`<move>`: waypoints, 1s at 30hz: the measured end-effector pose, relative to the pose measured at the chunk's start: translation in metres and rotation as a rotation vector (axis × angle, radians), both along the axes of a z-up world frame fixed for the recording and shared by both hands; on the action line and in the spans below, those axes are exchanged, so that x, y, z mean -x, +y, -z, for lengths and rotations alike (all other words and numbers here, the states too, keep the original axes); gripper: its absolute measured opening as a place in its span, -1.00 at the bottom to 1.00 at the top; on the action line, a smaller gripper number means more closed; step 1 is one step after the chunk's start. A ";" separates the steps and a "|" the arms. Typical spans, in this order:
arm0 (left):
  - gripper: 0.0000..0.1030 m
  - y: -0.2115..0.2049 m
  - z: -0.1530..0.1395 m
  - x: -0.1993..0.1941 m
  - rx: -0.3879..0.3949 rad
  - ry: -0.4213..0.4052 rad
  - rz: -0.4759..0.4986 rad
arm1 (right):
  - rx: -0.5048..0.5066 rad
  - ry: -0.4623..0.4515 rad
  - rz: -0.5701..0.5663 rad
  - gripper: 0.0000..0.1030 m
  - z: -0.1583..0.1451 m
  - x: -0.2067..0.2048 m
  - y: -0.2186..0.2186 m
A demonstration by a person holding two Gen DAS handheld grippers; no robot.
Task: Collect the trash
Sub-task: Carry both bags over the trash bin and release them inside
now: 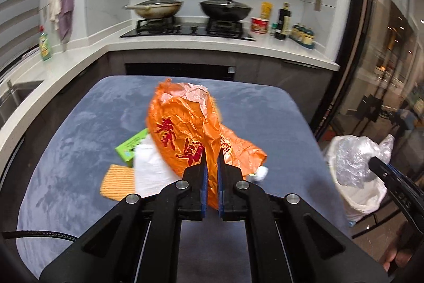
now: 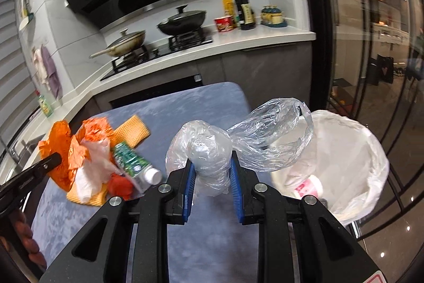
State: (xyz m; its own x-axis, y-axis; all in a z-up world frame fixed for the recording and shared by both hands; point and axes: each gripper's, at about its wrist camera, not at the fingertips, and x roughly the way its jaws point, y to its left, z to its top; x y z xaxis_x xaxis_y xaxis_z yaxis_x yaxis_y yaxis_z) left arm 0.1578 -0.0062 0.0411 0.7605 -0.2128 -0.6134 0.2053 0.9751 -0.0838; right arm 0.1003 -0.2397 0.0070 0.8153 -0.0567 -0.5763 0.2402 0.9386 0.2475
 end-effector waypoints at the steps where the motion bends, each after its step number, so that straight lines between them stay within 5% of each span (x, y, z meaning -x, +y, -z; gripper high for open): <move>1: -0.90 -0.009 -0.002 0.003 0.001 -0.005 0.021 | -0.001 -0.002 0.013 -0.55 0.000 0.003 -0.005; 19: -0.90 -0.203 -0.002 0.036 0.000 -0.026 0.421 | 0.020 0.026 0.310 -0.55 0.013 0.051 -0.145; 30: -0.90 -0.271 0.019 0.034 -0.061 -0.005 0.514 | -0.001 0.065 0.343 -0.55 0.037 0.051 -0.176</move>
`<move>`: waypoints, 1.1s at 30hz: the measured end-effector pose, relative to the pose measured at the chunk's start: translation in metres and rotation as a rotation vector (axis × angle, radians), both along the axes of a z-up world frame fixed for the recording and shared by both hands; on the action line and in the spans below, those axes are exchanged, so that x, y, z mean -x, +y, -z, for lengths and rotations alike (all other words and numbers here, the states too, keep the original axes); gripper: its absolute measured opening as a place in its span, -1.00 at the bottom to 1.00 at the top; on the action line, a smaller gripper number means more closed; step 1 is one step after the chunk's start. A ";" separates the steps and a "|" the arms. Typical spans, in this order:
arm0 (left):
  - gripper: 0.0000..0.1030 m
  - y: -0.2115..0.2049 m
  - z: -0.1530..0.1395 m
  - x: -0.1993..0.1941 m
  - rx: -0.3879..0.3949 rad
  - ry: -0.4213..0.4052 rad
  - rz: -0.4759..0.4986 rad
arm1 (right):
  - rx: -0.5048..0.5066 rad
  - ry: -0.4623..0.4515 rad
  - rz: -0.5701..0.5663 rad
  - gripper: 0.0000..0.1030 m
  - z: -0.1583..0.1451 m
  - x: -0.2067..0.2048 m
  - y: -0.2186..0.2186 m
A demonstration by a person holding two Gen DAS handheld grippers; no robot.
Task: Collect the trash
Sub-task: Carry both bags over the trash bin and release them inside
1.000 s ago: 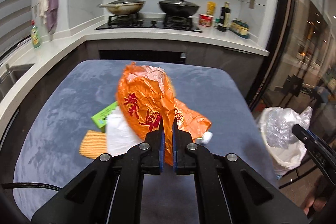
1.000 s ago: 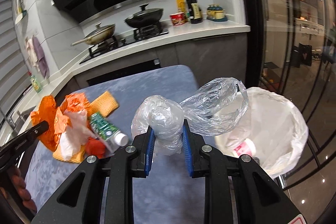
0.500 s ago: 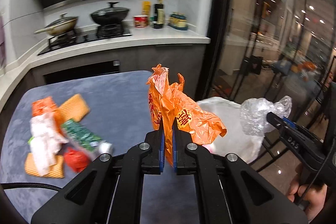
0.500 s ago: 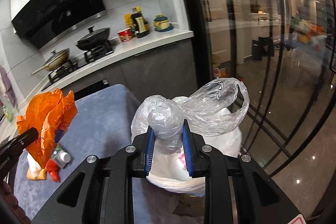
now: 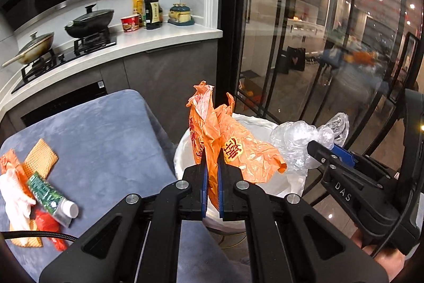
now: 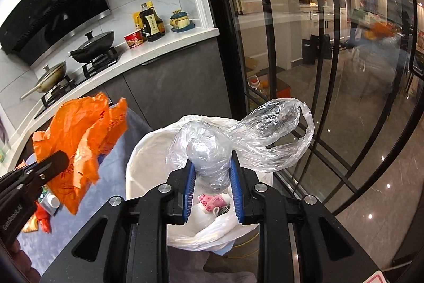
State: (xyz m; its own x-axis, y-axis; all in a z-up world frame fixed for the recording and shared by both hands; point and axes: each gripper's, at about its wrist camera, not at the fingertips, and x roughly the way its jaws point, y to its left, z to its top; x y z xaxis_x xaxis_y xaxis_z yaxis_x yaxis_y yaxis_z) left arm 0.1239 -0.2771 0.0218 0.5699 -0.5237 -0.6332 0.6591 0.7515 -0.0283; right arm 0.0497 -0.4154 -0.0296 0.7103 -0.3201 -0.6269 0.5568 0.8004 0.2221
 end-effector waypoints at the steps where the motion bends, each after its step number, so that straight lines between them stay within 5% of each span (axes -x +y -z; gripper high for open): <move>1: -0.90 -0.002 0.001 -0.001 -0.004 0.001 0.001 | -0.002 0.001 0.000 -0.55 0.001 -0.001 -0.002; 23: -0.82 -0.018 0.020 -0.022 -0.043 0.049 -0.016 | 0.010 0.023 0.008 -0.46 0.008 -0.012 -0.006; 27: -0.43 -0.017 0.020 -0.024 -0.040 0.050 -0.028 | 0.015 0.019 0.017 -0.23 0.008 -0.011 -0.006; 33: -0.34 -0.015 0.017 -0.024 -0.029 0.041 -0.031 | 0.037 0.002 0.025 -0.02 0.001 -0.009 -0.002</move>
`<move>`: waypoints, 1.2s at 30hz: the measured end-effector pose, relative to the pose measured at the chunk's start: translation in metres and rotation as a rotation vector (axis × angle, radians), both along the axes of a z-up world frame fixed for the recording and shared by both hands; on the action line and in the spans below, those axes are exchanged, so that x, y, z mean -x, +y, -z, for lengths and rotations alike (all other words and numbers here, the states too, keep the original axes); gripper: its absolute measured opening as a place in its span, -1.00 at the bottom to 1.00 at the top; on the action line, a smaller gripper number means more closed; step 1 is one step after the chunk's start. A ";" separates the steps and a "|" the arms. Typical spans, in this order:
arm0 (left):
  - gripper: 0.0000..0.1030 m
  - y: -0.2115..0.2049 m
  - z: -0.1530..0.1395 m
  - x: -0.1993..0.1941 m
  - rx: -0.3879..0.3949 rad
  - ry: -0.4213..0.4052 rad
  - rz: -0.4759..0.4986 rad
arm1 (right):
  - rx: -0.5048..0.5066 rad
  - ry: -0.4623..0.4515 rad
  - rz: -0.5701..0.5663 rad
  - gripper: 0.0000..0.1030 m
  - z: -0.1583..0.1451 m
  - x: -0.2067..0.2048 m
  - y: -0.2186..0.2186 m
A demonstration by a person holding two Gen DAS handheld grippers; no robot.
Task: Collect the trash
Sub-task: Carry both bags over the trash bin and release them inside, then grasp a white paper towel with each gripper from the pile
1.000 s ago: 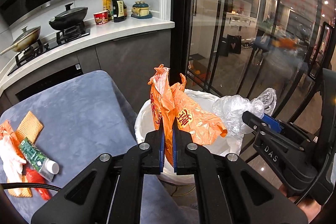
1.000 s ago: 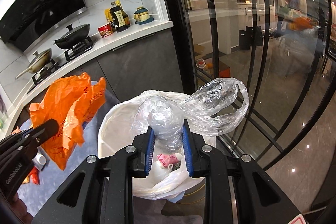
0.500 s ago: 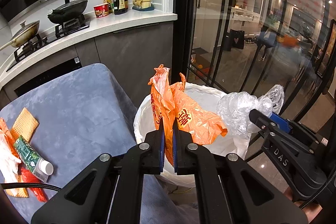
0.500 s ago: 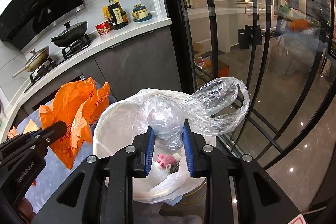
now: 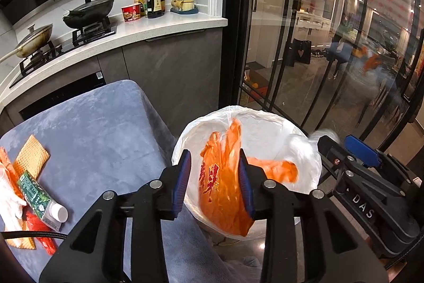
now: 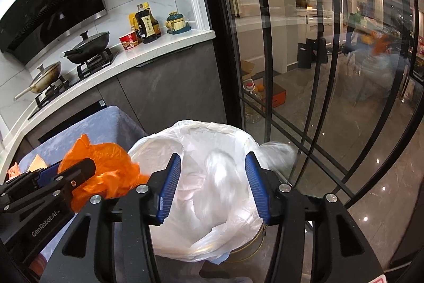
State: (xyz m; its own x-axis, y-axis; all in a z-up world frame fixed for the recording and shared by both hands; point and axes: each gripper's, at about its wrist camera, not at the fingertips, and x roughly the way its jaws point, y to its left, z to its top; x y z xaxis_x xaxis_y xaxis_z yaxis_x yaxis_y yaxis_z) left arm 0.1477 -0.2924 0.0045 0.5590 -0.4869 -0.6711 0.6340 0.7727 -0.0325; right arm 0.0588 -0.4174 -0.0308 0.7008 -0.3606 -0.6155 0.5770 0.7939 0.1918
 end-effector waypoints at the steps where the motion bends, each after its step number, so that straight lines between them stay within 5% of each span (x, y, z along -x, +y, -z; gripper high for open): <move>1: -0.33 0.001 0.000 0.000 0.002 0.000 -0.002 | 0.001 -0.001 0.000 -0.01 -0.001 0.000 0.000; 17: 0.03 0.035 -0.009 -0.001 0.011 -0.042 -0.063 | 0.015 -0.047 -0.051 0.09 -0.023 -0.003 0.027; 36: 0.35 0.170 -0.015 -0.015 0.012 -0.060 -0.320 | 0.018 -0.047 -0.286 0.14 -0.038 -0.034 0.140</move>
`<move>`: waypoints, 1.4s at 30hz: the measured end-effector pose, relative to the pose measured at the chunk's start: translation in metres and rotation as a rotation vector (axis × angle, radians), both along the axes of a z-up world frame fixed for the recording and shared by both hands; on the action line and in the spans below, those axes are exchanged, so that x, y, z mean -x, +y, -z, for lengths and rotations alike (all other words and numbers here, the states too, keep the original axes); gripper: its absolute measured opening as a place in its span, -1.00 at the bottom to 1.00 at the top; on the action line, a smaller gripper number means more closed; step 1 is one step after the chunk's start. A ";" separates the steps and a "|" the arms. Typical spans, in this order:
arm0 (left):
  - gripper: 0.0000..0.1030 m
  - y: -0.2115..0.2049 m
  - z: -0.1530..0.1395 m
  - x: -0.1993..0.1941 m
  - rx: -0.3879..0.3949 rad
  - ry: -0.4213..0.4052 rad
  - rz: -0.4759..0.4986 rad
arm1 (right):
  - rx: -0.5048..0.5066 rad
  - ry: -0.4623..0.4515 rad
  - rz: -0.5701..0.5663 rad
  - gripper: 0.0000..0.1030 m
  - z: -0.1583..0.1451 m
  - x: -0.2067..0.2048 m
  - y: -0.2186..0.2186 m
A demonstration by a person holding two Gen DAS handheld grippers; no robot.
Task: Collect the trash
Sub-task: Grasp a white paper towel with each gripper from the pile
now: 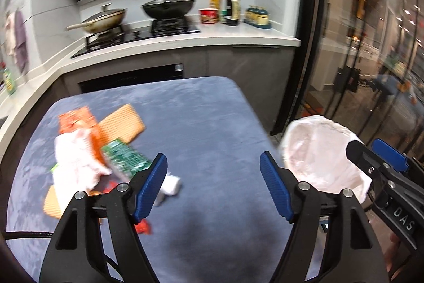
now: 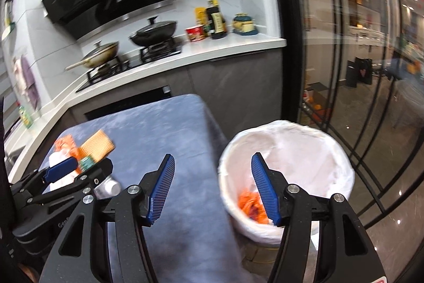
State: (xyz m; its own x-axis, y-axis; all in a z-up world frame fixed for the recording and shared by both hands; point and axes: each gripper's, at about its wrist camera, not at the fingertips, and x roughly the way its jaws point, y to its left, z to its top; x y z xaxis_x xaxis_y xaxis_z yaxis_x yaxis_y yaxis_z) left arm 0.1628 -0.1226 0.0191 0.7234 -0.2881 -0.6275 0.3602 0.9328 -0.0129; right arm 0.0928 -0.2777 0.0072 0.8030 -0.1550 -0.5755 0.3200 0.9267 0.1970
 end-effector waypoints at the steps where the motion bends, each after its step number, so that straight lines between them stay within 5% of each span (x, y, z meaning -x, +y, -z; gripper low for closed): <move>1: 0.35 0.009 0.001 -0.001 -0.002 0.003 -0.019 | -0.001 0.003 -0.015 0.14 0.000 -0.002 0.007; 20: 0.60 0.184 0.025 -0.026 0.012 0.071 -0.338 | 0.009 0.100 -0.297 0.22 0.024 -0.048 0.153; 35: 0.59 0.216 0.068 -0.058 0.071 0.171 -0.352 | 0.016 0.189 -0.362 0.22 0.060 -0.082 0.203; 37: 0.53 0.215 0.071 -0.062 0.083 0.179 -0.343 | 0.017 0.190 -0.360 0.22 0.060 -0.084 0.204; 42: -0.08 0.210 0.077 -0.069 0.110 0.210 -0.307 | 0.014 0.189 -0.354 0.22 0.059 -0.087 0.203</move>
